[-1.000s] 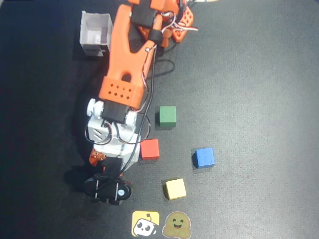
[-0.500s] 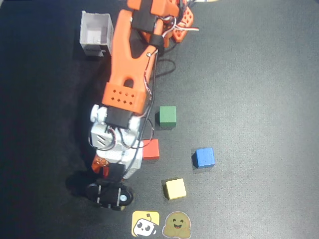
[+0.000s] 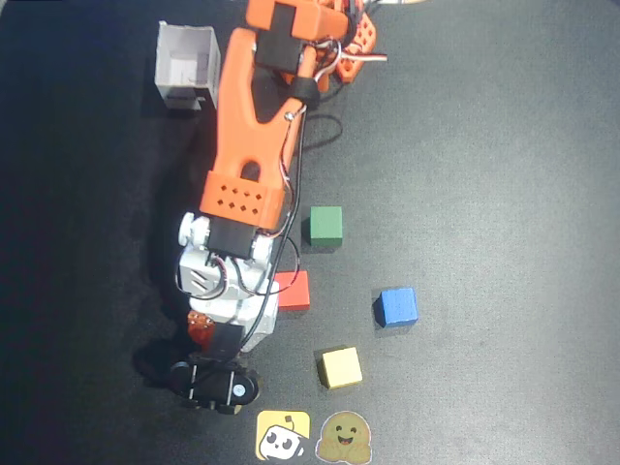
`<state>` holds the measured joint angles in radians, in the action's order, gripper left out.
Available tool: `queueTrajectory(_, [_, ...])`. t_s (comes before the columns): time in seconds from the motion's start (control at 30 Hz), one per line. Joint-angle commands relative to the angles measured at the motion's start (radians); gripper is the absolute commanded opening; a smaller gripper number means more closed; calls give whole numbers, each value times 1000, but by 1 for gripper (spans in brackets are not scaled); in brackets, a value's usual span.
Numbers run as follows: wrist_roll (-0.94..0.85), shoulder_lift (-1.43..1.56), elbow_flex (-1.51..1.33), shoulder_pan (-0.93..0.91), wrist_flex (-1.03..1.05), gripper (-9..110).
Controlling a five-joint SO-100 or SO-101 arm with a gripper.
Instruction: Put the orange cube on top of the purple cube.
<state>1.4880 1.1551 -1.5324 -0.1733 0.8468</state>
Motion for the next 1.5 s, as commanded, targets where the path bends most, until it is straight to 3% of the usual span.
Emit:
queueTrajectory(0.0, [5,8,34,3,-14,12])
queueTrajectory(0.13, [5,8,29,0,-15,6])
queueTrajectory(0.4, [5,60,23,2,12,7])
queueTrajectory(0.8, [-15,284,3,14,213,7])
queueTrajectory(1.1, [-155,434,-149,-21,276,7])
queueTrajectory(1.47, [-175,592,-337,-54,291,7])
